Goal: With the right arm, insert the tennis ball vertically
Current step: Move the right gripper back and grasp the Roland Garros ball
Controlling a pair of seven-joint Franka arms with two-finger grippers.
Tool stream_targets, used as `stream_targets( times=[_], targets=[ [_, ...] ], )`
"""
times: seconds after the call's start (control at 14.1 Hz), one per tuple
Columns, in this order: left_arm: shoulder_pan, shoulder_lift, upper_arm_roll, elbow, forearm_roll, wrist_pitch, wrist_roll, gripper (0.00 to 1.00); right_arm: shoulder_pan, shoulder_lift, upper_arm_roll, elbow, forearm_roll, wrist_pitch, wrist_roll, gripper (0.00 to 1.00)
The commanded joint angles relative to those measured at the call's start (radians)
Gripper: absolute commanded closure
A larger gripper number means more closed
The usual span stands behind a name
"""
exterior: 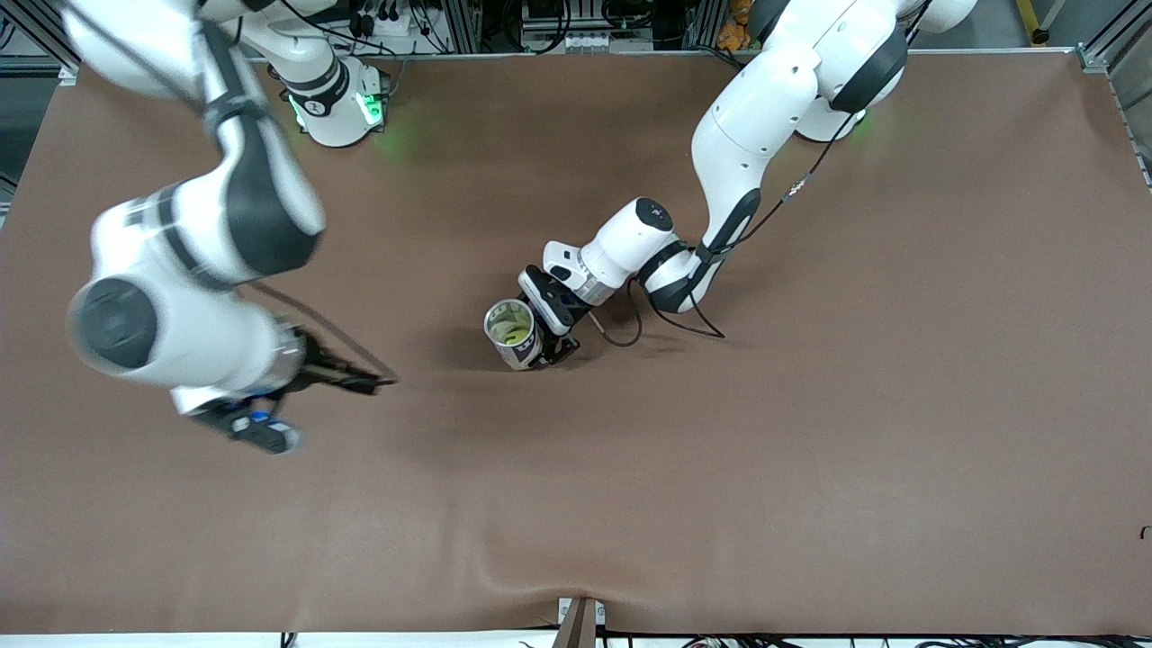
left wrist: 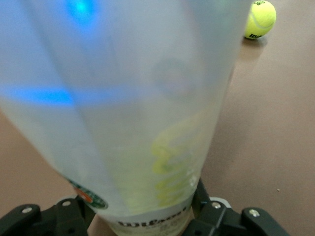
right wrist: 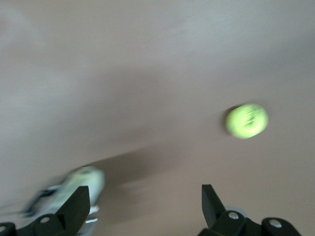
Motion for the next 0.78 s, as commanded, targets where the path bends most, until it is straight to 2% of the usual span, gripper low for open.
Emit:
stream_targets(
  times=[0.0,0.14,0.43,0.57,0.71],
  targets=[
    [-0.015,0.014,0.011,0.014,-0.013,0.017,0.005,0.23,-0.027,-0.009,0.021,-0.154,-0.145,0.044,-0.103,0.0],
    [-0.015,0.016,0.011,0.012,-0.012,0.017,0.005,0.22,-0.057,-0.026,0.021,-0.285,-0.181,0.133,-0.188,0.0],
    [-0.015,0.014,0.011,0.014,-0.012,0.015,0.005,0.21,-0.128,-0.103,0.023,-0.605,-0.181,0.446,-0.314,0.0],
    [-0.015,0.014,0.011,0.014,-0.013,0.017,0.005,0.2,-0.169,-0.109,0.023,-0.693,-0.181,0.567,-0.397,0.0],
    [-0.015,0.014,0.011,0.014,-0.013,0.017,0.005,0.2,-0.22,-0.101,0.024,-0.735,-0.18,0.626,-0.517,0.0]
  ],
)
